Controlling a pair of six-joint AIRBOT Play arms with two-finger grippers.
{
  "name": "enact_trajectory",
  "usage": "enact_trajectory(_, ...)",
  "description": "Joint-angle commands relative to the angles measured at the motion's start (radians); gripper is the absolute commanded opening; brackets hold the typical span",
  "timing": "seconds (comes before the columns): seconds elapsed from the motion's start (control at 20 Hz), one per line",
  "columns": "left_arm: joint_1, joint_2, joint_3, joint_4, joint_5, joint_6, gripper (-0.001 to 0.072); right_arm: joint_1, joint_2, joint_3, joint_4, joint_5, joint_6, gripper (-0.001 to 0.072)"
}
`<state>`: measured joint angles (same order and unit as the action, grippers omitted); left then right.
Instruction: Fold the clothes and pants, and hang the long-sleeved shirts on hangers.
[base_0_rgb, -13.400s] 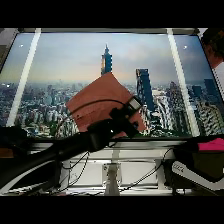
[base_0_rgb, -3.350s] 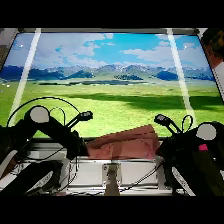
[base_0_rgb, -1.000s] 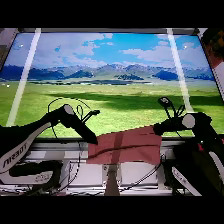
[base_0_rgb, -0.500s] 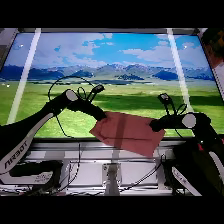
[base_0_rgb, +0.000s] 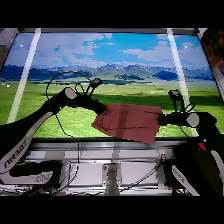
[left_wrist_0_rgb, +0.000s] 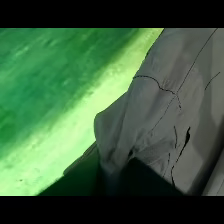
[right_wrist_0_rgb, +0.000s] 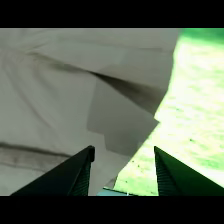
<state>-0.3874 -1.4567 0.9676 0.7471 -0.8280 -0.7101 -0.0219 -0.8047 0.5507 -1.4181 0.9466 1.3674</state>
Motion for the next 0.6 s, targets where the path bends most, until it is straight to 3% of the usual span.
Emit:
enact_trajectory(0.0,0.016,0.0,0.001,0.003,0.009,0.0,0.0614,-0.159,-0.008,-0.001,0.053,-0.016,0.026,0.0454)
enact_trajectory(0.05,0.022,0.0,0.001,0.003,0.017,0.0,0.0701,-0.196,-0.016,-0.001,0.074,-0.017,0.025,0.0454)
enact_trajectory(0.45,0.155,0.088,0.043,0.007,0.024,0.0,0.0701,-0.261,-0.049,-0.001,0.235,0.118,-0.192,0.0451)
enact_trajectory(0.55,0.195,0.139,0.043,0.007,0.024,0.0,0.0701,-0.261,-0.069,-0.002,0.254,0.148,-0.223,0.0414)
